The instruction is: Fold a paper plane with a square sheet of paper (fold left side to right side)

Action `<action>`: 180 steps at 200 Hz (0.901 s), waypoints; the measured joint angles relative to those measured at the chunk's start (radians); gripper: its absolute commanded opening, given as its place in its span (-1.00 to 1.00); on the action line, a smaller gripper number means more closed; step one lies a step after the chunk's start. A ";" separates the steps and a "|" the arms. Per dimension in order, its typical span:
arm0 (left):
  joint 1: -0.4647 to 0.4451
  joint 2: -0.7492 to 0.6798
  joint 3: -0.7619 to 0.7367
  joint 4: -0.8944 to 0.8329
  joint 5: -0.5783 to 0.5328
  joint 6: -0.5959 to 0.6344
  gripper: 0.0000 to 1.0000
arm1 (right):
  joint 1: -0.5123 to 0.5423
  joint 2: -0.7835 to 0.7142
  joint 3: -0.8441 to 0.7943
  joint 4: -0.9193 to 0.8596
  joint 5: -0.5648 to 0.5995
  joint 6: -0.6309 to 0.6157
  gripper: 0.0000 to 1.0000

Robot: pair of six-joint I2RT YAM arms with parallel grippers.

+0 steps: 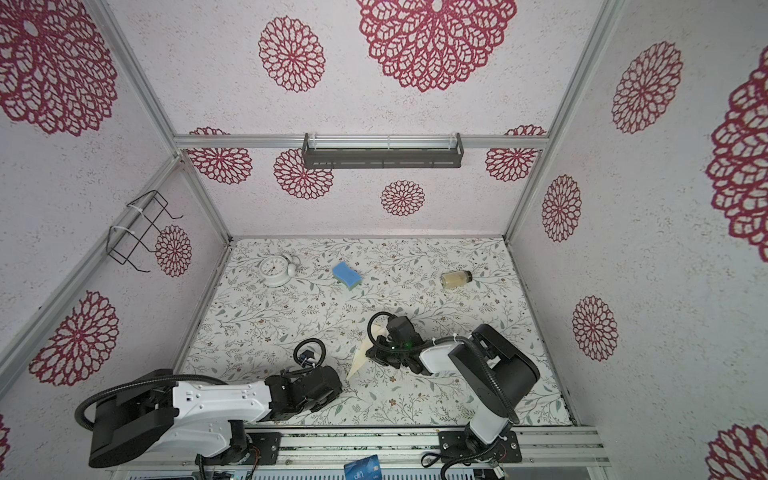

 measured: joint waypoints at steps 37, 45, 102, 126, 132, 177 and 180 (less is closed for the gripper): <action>0.026 -0.092 -0.023 -0.072 -0.018 0.044 -1.00 | 0.000 0.000 0.000 0.000 0.000 0.003 -1.00; 0.040 -0.095 -0.019 -0.066 -0.016 0.067 -1.00 | 0.000 0.000 0.000 0.000 0.000 0.003 -1.00; 0.114 0.069 0.156 0.027 0.040 0.241 -1.00 | 0.000 0.000 0.000 0.001 0.000 0.004 -1.00; 0.137 0.171 0.226 0.087 0.074 0.295 -1.00 | 0.000 0.000 -0.001 0.003 0.000 0.007 -1.00; 0.141 0.195 0.240 0.099 0.080 0.303 -1.00 | 0.000 0.000 -0.001 0.003 0.000 0.011 -1.00; 0.151 0.328 0.293 0.145 0.111 0.336 -1.00 | 0.001 -0.003 -0.012 0.021 0.006 0.029 -1.00; 0.152 0.335 0.294 0.147 0.113 0.337 -1.00 | 0.001 -0.003 -0.013 0.023 0.007 0.029 -1.00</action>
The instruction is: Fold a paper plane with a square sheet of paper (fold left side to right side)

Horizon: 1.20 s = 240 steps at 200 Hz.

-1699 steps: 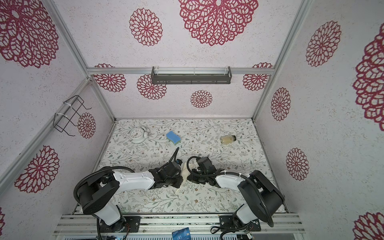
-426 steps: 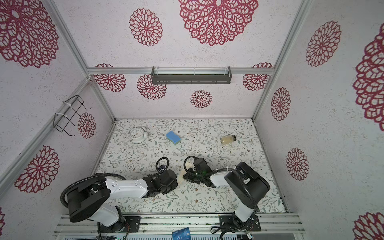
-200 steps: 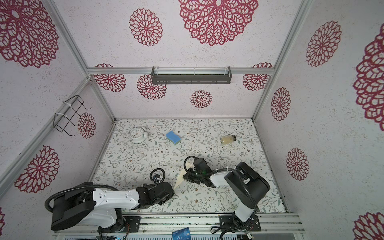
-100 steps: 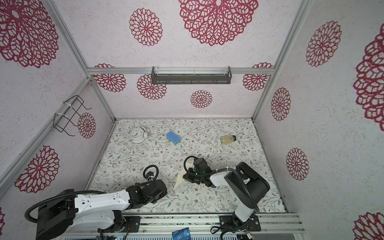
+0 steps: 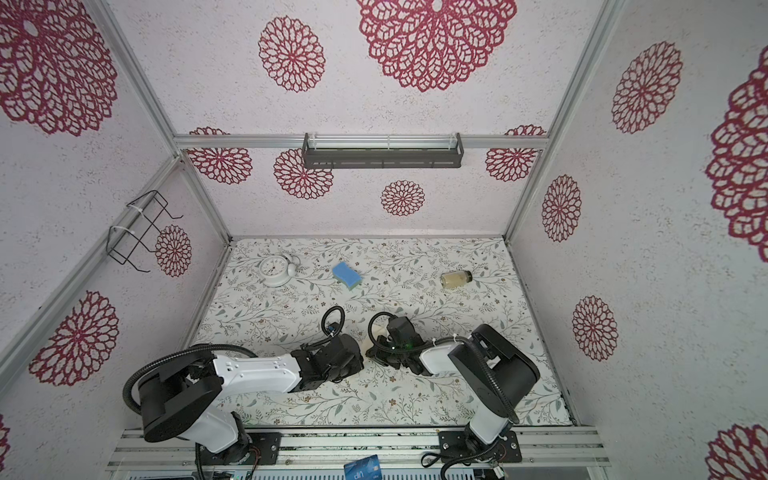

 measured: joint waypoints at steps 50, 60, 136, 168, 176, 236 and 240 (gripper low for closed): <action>0.016 0.058 0.009 0.028 0.011 0.002 -1.00 | 0.002 -0.027 -0.037 0.019 0.022 0.028 -1.00; 0.019 0.060 0.009 0.035 0.012 0.002 -1.00 | 0.004 -0.034 -0.046 0.024 0.025 0.038 -1.00; 0.061 0.065 0.007 0.052 0.046 0.038 -1.00 | 0.023 -0.059 -0.058 0.009 0.061 0.069 -1.00; 0.067 0.065 0.006 0.053 0.058 0.063 -1.00 | 0.023 -0.059 -0.037 -0.033 0.063 0.044 -1.00; 0.068 0.065 0.006 0.053 0.059 0.069 -1.00 | 0.023 -0.059 -0.032 -0.044 0.063 0.034 -1.00; 0.069 0.065 0.007 0.047 0.058 0.111 -1.00 | 0.005 -0.045 0.024 -0.127 0.045 -0.107 -1.00; 0.069 0.065 0.007 0.046 0.058 0.115 -1.00 | 0.003 -0.045 0.027 -0.134 0.042 -0.118 -1.00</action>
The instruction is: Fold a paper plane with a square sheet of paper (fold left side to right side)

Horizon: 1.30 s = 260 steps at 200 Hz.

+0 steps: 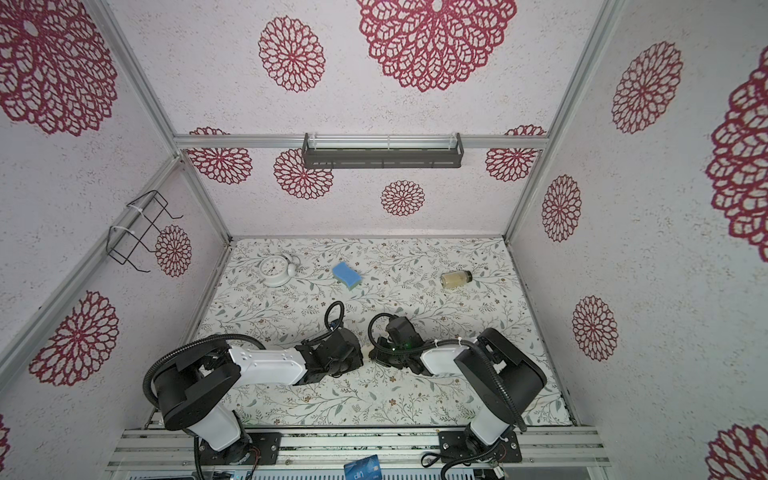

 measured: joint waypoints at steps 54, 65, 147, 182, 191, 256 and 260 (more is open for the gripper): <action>0.000 0.001 0.000 -0.001 0.000 0.011 -1.00 | -0.073 0.001 0.011 -0.040 -0.030 -0.092 -1.00; 0.000 0.001 0.000 -0.001 0.000 0.011 -1.00 | -0.093 0.000 0.010 -0.042 -0.036 -0.101 -1.00; 0.000 0.002 0.000 0.003 0.001 0.010 -1.00 | -0.186 -0.065 -0.064 -0.026 -0.053 -0.126 -1.00; 0.000 0.009 0.000 0.019 0.000 0.009 -1.00 | -0.186 -0.179 -0.089 -0.119 -0.051 -0.127 -1.00; 0.000 0.012 0.000 0.023 0.000 0.007 -1.00 | -0.176 -0.211 -0.080 -0.147 -0.050 -0.130 -1.00; 0.002 0.037 0.008 0.053 0.001 0.002 -1.00 | -0.023 -0.165 0.034 -0.222 -0.016 -0.148 -1.00; 0.002 0.039 0.008 0.055 0.001 0.002 -1.00 | -0.017 -0.154 0.036 -0.221 -0.014 -0.148 -1.00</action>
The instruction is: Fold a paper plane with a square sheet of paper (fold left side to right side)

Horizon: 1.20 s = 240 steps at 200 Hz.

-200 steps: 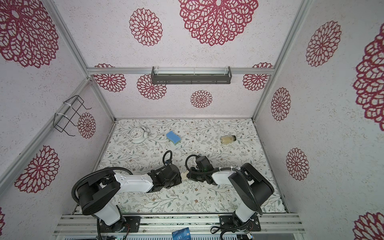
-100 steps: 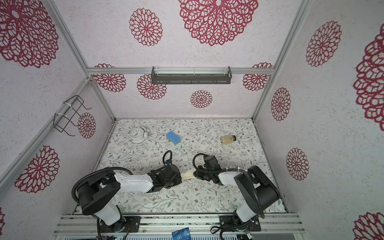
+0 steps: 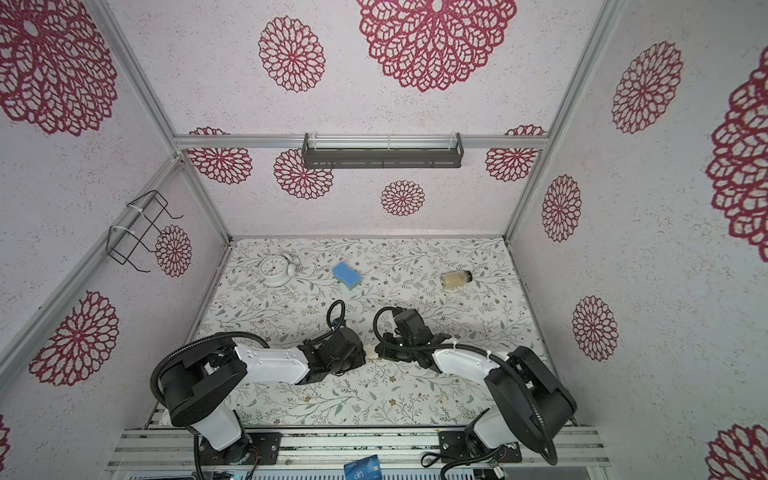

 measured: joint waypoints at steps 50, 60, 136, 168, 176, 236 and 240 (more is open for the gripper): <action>0.000 0.003 0.000 0.007 0.003 -0.002 -1.00 | 0.033 0.095 0.021 -0.005 0.023 0.004 -1.00; 0.000 0.005 0.000 0.011 0.003 -0.003 -1.00 | 0.033 0.099 0.030 -0.004 0.024 0.004 -1.00; 0.000 0.008 0.000 0.019 0.004 -0.008 -1.00 | 0.035 0.104 0.061 0.018 0.040 0.022 -1.00; 0.000 0.008 0.000 0.019 0.004 -0.010 -1.00 | 0.035 0.138 0.067 0.042 0.040 0.031 -1.00; 0.000 0.008 0.000 0.019 0.004 -0.011 -1.00 | 0.035 0.147 0.067 0.042 0.041 0.031 -1.00; 0.000 0.008 -0.002 0.022 0.008 -0.023 -1.00 | 0.035 0.169 0.059 0.063 0.041 0.029 -1.00; 0.000 0.008 -0.003 0.023 0.008 -0.025 -1.00 | 0.035 0.169 0.057 0.065 0.041 0.029 -1.00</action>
